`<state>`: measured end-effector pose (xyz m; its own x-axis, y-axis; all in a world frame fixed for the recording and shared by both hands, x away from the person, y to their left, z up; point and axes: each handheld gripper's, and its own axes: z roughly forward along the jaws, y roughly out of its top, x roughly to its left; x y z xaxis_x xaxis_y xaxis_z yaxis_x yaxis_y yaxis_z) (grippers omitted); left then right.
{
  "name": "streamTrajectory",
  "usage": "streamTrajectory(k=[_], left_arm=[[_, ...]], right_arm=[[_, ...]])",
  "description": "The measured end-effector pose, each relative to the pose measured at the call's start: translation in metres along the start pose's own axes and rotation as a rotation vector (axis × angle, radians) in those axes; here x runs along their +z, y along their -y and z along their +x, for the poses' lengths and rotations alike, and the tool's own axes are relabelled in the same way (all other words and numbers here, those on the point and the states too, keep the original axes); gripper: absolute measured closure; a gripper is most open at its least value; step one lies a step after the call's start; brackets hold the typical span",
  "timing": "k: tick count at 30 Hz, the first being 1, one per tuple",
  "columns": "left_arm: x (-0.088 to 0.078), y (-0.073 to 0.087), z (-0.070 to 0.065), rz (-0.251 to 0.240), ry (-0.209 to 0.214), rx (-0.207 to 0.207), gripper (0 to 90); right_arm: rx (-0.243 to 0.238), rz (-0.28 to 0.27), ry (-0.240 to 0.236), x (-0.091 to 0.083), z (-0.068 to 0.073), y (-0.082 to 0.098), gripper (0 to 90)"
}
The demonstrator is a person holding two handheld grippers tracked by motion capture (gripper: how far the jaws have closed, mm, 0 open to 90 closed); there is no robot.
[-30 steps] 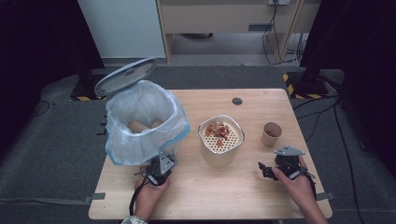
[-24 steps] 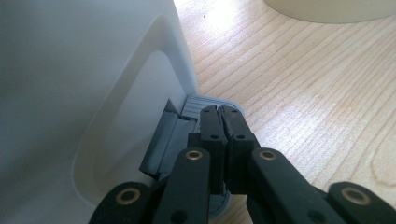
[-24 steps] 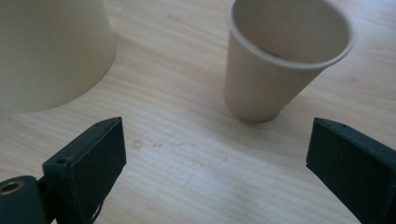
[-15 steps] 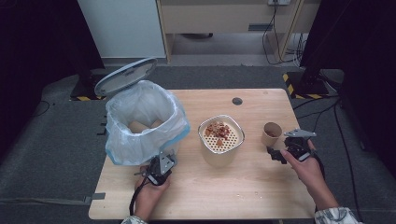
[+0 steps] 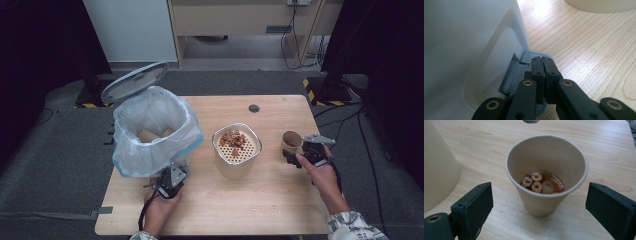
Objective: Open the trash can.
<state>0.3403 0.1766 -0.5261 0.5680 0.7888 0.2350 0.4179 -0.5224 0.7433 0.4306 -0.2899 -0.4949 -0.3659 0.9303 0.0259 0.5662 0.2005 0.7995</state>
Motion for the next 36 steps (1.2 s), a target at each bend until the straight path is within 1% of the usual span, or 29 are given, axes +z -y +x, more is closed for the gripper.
streamTrajectory(k=[5, 6, 8, 10, 15, 17, 18, 21, 24, 25, 33, 36], left_arm=[[0.000, 0.000, 0.001, -0.001, 0.003, -0.004, 87.5], [0.000, 0.000, 0.001, -0.001, 0.004, -0.004, 87.5], [0.000, 0.000, 0.001, -0.004, 0.004, -0.007, 87.5], [0.000, 0.000, 0.001, -0.005, 0.006, -0.009, 87.5], [0.000, 0.000, 0.001, -0.005, 0.006, -0.009, 87.5], [0.000, 0.000, 0.001, -0.005, 0.005, -0.008, 87.5], [0.000, 0.000, 0.001, -0.003, 0.004, -0.007, 87.4], [0.000, 0.000, 0.001, -0.006, 0.006, -0.010, 87.5], [0.000, 0.000, 0.001, -0.006, 0.006, -0.009, 87.4], [0.000, 0.000, 0.001, -0.006, 0.006, -0.009, 87.5], [0.000, 0.001, 0.001, -0.007, 0.007, -0.010, 87.5], [0.000, 0.001, 0.001, -0.006, 0.006, -0.010, 87.4]], right_arm=[[0.029, -0.022, 0.025, 0.013, -0.003, 0.001, 9.4], [0.031, -0.035, 0.030, 0.016, -0.004, 0.001, 10.3], [0.037, -0.042, 0.033, 0.020, -0.004, 0.002, 10.5], [0.050, -0.061, 0.034, 0.024, -0.004, 0.002, 11.1], [0.046, -0.087, 0.032, 0.030, -0.003, 0.002, 14.7], [0.051, -0.087, 0.035, 0.031, -0.002, 0.002, 16.0], [0.055, -0.098, 0.042, 0.033, -0.003, 0.003, 17.8], [0.053, -0.115, 0.037, 0.034, -0.002, 0.003, 19.4], [0.052, -0.116, 0.036, 0.036, -0.002, 0.003, 22.1], [0.049, -0.119, 0.039, 0.036, -0.001, 0.004, 24.9], [0.007, -0.135, 0.025, 0.035, -0.001, 0.004, 29.0], [0.011, -0.155, 0.025, 0.032, -0.001, 0.002, 29.8]])
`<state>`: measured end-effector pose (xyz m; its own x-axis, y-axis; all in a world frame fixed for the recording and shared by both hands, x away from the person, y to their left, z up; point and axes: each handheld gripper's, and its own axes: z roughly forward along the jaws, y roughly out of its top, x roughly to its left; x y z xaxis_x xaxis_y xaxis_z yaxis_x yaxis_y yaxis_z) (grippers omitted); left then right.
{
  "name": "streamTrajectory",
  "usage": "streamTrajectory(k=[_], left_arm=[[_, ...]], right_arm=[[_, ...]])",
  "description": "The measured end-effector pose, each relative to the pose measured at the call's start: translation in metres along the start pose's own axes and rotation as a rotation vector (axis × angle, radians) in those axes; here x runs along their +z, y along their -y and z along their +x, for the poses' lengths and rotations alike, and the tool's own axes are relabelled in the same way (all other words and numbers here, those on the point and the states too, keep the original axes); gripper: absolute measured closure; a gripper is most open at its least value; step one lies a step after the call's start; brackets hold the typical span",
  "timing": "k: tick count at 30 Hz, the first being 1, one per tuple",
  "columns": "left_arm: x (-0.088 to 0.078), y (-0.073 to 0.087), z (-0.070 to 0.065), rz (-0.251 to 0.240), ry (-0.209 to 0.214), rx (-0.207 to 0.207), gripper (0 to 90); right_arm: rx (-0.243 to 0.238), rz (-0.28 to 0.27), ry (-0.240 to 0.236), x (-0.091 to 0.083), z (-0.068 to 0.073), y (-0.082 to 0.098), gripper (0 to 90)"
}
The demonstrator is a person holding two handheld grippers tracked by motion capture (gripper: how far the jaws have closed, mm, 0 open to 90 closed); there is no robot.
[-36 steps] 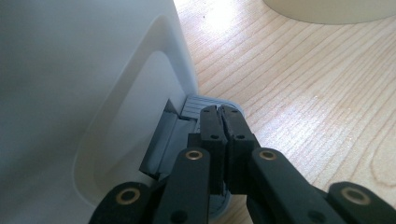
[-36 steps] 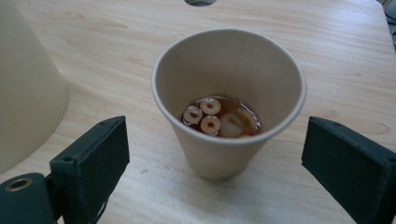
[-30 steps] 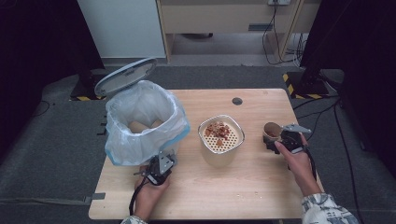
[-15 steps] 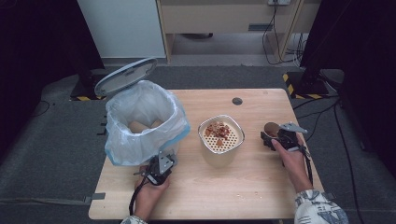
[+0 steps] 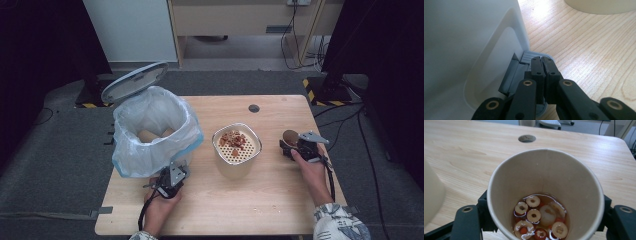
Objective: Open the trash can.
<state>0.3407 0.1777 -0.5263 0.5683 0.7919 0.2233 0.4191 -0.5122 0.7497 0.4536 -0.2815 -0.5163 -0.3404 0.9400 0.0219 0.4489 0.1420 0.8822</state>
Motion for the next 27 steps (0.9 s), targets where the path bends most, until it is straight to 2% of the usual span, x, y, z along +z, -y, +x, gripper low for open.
streamTrajectory(k=[4, 12, 27], left_arm=[[0.000, 0.000, 0.000, -0.001, 0.001, -0.002, 87.5], [0.000, 0.000, 0.000, -0.001, 0.001, -0.004, 87.4], [0.000, 0.000, 0.000, -0.002, 0.002, -0.006, 87.4]], right_arm=[[-0.012, -0.018, -0.016, -0.007, 0.000, -0.006, 29.8], [-0.044, -0.017, -0.039, -0.020, -0.001, -0.023, 30.5], [-0.082, -0.029, -0.041, -0.034, 0.000, -0.050, 31.0]])
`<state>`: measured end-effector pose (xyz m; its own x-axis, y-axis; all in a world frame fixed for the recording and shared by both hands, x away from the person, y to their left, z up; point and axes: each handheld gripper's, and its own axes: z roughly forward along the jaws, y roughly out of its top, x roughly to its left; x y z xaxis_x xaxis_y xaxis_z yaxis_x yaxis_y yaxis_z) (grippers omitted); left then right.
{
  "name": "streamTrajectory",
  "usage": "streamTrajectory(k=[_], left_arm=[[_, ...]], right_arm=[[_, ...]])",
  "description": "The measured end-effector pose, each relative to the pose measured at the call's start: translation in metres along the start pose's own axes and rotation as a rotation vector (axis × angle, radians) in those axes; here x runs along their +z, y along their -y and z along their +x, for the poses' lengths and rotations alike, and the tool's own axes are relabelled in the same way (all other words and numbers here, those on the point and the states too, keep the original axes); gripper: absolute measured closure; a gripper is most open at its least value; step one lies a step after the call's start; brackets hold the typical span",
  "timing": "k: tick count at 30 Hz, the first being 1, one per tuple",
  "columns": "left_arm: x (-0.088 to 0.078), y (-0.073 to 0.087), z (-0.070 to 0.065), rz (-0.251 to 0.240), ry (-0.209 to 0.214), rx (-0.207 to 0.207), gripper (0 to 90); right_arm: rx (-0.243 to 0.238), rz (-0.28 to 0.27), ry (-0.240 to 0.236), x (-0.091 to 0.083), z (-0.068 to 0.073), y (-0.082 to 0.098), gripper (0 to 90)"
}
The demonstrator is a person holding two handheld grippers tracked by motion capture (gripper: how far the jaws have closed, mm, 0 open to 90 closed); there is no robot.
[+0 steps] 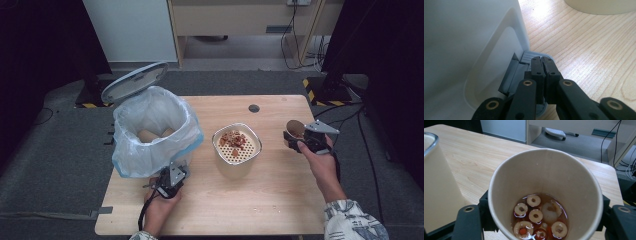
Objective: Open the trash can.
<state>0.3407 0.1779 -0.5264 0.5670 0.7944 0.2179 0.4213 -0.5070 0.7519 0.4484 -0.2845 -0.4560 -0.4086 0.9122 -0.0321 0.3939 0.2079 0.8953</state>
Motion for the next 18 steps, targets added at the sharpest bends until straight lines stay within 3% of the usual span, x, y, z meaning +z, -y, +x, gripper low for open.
streamTrajectory(k=[18], left_arm=[[0.000, 0.000, 0.000, 0.002, 0.000, -0.002, 87.4]], right_arm=[[-0.018, -0.023, -0.004, -0.009, -0.002, -0.025, 31.5]])
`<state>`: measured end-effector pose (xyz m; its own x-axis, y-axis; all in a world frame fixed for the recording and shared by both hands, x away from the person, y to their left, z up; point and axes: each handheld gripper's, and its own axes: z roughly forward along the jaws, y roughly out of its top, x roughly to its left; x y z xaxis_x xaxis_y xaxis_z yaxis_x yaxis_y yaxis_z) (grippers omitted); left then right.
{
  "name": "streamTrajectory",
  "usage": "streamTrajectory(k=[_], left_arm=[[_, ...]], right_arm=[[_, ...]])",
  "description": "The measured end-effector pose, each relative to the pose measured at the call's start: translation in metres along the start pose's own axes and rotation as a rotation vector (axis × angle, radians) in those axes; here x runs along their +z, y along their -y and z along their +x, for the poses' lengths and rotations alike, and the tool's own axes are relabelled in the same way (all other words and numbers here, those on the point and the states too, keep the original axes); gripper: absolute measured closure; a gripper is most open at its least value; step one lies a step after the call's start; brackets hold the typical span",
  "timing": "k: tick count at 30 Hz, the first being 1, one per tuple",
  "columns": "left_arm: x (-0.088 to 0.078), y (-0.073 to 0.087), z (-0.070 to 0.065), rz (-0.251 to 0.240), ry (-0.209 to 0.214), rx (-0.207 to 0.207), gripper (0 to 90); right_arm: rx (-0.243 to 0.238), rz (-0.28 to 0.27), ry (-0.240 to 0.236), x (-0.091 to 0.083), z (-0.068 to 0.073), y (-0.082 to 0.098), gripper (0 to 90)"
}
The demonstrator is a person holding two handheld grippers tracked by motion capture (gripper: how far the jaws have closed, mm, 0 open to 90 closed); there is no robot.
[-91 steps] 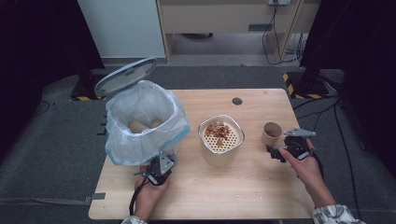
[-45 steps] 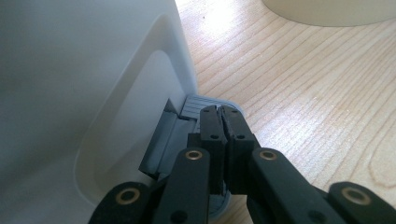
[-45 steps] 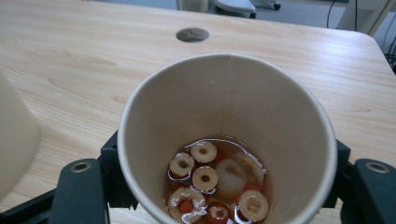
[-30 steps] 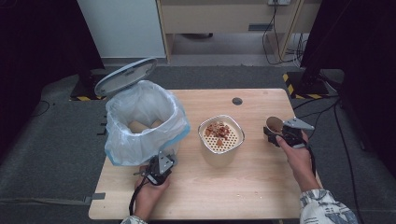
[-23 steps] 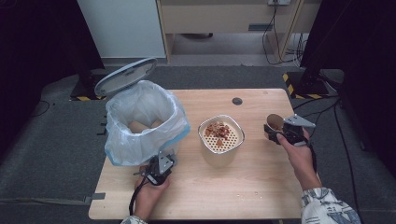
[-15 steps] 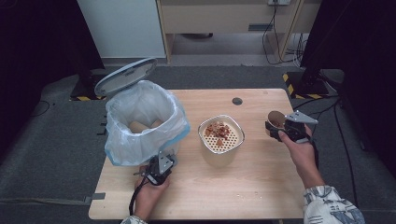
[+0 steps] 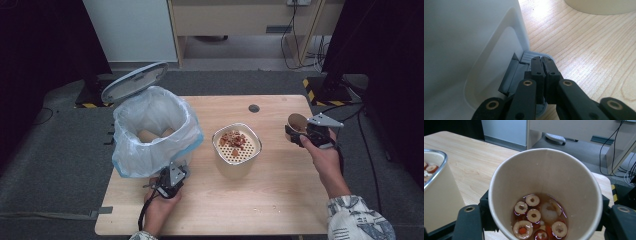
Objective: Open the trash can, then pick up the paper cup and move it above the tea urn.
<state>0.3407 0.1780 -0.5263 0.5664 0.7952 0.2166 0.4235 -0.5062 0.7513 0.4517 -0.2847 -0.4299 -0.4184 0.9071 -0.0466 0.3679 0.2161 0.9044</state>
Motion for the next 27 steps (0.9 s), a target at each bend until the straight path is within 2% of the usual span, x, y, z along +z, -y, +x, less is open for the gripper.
streamTrajectory(k=[11, 27], left_arm=[[0.000, 0.000, 0.000, 0.000, 0.000, -0.001, 87.4], [0.000, 0.000, 0.000, 0.000, 0.000, -0.001, 87.4]], right_arm=[[-0.038, -0.008, -0.004, -0.004, 0.005, -0.020, 31.5], [-0.113, -0.034, -0.030, -0.002, 0.027, -0.053, 31.5]])
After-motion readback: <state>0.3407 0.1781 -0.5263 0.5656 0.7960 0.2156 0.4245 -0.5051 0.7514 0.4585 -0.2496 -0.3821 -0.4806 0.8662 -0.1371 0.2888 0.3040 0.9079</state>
